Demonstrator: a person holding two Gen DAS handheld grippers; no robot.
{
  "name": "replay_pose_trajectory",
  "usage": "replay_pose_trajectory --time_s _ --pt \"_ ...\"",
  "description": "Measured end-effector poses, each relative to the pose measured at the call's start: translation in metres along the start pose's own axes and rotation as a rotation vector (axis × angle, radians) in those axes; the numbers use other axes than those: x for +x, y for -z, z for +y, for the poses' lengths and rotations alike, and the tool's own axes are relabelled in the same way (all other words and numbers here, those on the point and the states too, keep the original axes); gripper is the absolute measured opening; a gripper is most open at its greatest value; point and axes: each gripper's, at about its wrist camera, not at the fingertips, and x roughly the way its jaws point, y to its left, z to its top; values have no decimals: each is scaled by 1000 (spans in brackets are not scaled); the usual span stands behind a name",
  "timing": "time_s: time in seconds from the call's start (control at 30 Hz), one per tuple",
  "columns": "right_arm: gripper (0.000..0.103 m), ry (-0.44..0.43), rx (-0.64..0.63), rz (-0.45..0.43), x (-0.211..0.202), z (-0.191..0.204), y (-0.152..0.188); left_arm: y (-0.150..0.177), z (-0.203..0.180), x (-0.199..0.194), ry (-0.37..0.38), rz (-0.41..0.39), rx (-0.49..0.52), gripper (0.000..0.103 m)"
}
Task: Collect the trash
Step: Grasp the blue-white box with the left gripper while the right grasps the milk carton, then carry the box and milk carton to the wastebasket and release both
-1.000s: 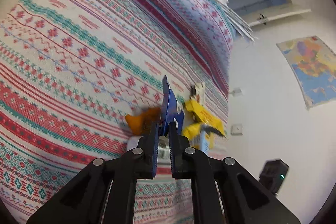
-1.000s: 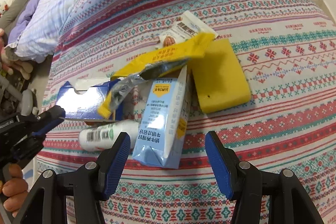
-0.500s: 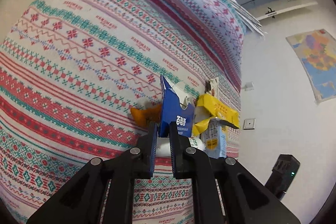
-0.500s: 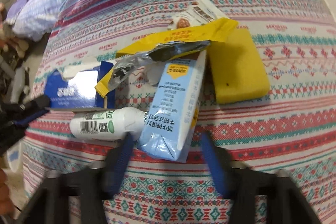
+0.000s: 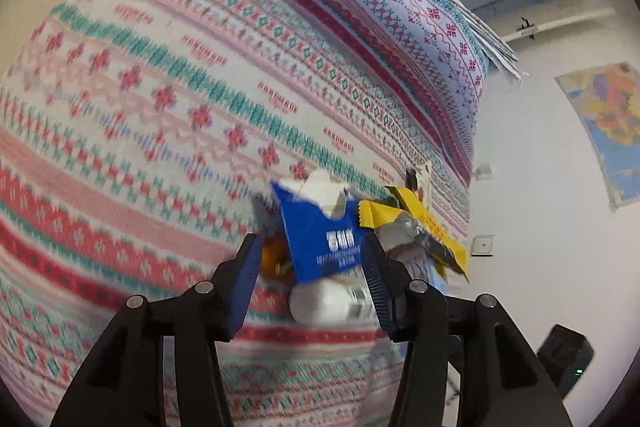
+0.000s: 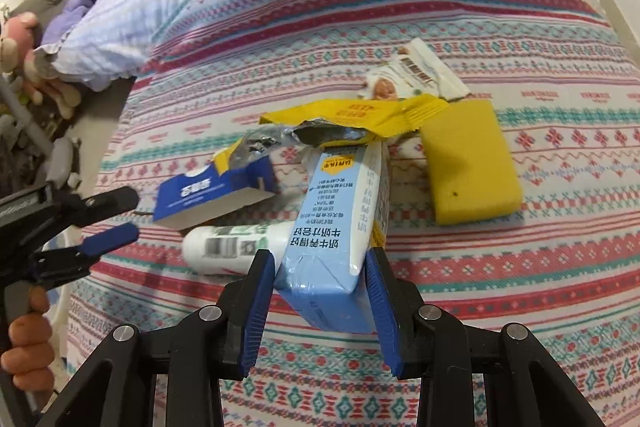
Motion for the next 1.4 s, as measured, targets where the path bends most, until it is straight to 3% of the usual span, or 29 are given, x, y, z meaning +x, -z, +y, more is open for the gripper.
replay_pose_trajectory --time_s 0.13,0.2,0.37,0.5,0.77,1.13,1.4 --pt "41 -5 -6 3 1 3 1 -3 1 19 -10 49 12 51" --pt "41 -13 2 2 0 2 2 -4 3 24 -6 55 5 22" --pt "41 -25 15 -10 -3 -1 1 -3 -6 9 15 -8 31 12" --pt "41 -38 12 -45 -12 0 0 -2 -10 -6 82 -32 42 12" --pt "41 -71 -5 -98 -27 6 -1 4 -2 -28 123 -53 27 9" --pt "40 -158 22 -139 -38 9 -2 13 27 -106 190 -160 9 9" --pt "40 -229 43 -324 -76 12 -5 11 85 -169 163 -270 -68 9"
